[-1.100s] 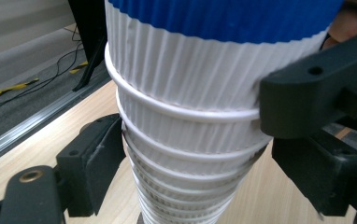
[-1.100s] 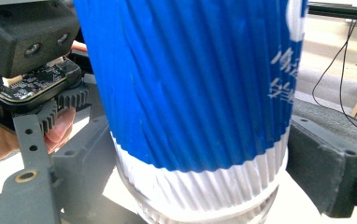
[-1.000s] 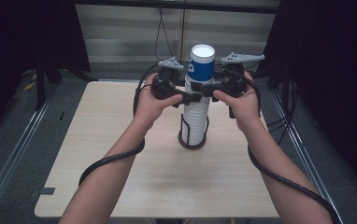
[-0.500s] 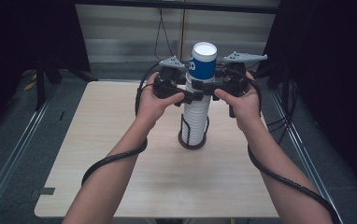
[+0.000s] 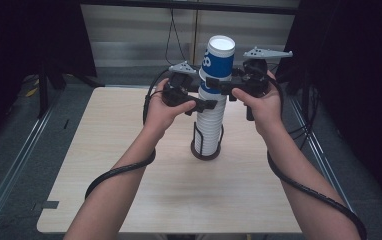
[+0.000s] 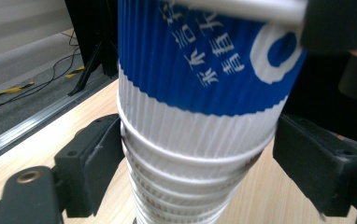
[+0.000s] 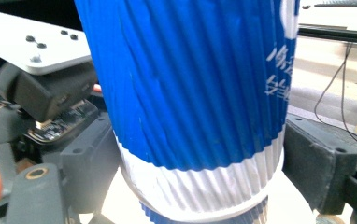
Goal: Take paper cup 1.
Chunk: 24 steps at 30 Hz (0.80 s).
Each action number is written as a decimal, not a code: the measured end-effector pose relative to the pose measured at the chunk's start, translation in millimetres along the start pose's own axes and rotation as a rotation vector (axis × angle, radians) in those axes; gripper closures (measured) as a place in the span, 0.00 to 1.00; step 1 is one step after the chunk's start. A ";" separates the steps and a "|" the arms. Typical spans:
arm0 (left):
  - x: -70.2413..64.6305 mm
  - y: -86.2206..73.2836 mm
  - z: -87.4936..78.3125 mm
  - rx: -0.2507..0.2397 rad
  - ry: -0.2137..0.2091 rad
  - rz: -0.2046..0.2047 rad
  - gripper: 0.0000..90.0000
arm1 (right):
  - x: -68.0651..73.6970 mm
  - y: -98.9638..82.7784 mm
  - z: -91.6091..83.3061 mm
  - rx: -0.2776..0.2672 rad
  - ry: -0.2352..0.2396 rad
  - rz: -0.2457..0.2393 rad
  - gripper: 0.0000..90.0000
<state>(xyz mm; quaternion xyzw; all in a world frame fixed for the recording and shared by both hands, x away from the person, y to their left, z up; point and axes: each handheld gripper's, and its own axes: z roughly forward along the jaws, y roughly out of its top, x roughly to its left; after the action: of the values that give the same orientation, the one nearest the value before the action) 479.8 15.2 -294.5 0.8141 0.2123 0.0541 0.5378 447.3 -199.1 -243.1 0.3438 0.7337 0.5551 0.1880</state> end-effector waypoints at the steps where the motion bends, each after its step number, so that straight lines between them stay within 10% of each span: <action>1: 0.2 -0.6 -0.5 0.007 -0.001 -0.002 0.19 | 0.0 0.0 0.0 0.000 0.000 0.000 0.20; 24: 2.6 -20.1 -14.7 0.063 -0.002 -0.006 0.18 | 2.0 16.9 -7.3 -0.050 -0.002 -0.008 0.20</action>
<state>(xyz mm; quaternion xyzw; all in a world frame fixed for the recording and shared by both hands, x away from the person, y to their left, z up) 471.7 35.4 -306.8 0.8302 0.2157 0.0449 0.5121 446.1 -200.2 -224.7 0.3366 0.7207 0.5722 0.1997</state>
